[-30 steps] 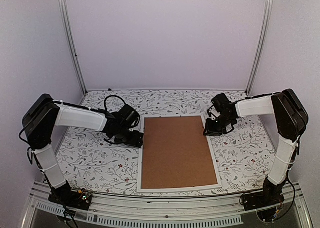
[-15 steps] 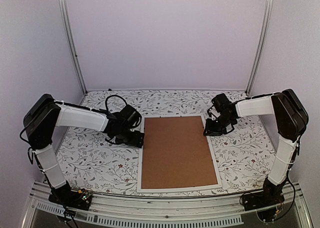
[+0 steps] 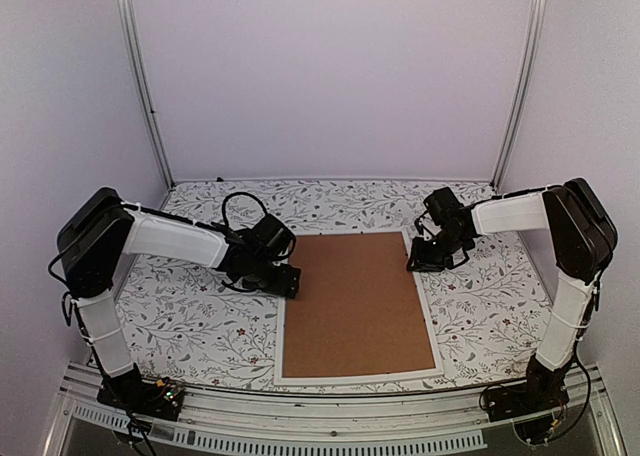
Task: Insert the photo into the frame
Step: Press the fastener onto the backboard.
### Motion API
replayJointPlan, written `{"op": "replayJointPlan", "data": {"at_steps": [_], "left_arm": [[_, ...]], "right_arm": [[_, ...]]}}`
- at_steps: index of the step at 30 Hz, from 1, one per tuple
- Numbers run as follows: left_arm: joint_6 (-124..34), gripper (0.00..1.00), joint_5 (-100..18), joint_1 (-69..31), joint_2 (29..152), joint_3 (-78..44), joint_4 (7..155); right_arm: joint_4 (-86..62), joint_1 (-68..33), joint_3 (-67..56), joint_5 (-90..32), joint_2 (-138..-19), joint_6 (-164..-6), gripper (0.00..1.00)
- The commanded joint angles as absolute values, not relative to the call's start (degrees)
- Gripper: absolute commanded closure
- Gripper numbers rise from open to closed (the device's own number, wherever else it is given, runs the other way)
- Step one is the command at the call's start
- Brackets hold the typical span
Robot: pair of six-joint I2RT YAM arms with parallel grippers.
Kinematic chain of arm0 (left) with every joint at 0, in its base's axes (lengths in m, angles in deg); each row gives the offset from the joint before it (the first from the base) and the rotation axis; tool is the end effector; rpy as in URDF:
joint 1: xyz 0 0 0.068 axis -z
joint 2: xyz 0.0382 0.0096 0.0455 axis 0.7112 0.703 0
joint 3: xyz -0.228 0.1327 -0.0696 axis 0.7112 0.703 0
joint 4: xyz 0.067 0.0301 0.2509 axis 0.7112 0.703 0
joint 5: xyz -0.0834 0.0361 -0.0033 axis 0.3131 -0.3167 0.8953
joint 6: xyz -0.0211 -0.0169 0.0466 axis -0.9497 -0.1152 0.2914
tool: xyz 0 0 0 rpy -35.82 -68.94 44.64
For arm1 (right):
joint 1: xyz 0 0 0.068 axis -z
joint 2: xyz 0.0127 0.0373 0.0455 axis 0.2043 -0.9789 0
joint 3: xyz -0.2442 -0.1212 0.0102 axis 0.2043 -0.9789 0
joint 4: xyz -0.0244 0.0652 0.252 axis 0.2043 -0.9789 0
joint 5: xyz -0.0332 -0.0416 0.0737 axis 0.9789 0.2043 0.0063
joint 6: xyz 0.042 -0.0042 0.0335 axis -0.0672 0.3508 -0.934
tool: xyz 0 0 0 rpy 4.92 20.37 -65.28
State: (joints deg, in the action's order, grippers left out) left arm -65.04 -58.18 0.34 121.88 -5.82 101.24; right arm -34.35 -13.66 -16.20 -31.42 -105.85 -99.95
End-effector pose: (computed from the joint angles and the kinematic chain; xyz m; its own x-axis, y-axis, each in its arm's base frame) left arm 0.2540 -0.2521 0.1353 -0.8790 0.1568 -0.4503 0.2302 0.9666 -0.1128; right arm 0.3272 0.1629 0.1402 -0.9482 -0.0445 -0.3145 -0.1457 0.9408 0.3060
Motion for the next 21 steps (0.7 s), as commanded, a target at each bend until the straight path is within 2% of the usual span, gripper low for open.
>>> {"op": "replayJointPlan", "data": {"at_steps": [1,7,21], "left_arm": [[-64.8,0.15,-59.0,1.8,119.8,-5.0,105.3],[-64.1,0.14,-57.7,1.8,113.3,-3.7,108.0],[-69.4,0.13,-53.8,3.8,101.0,8.1,112.0]], "right_arm": [[-35.6,-14.4,-18.6,-32.4,-108.2,-100.4,0.71],[-35.6,-14.4,-18.4,-32.2,-108.3,-100.4,0.71],[-34.3,-14.5,-19.0,-32.7,-108.1,-100.6,0.71]]}}
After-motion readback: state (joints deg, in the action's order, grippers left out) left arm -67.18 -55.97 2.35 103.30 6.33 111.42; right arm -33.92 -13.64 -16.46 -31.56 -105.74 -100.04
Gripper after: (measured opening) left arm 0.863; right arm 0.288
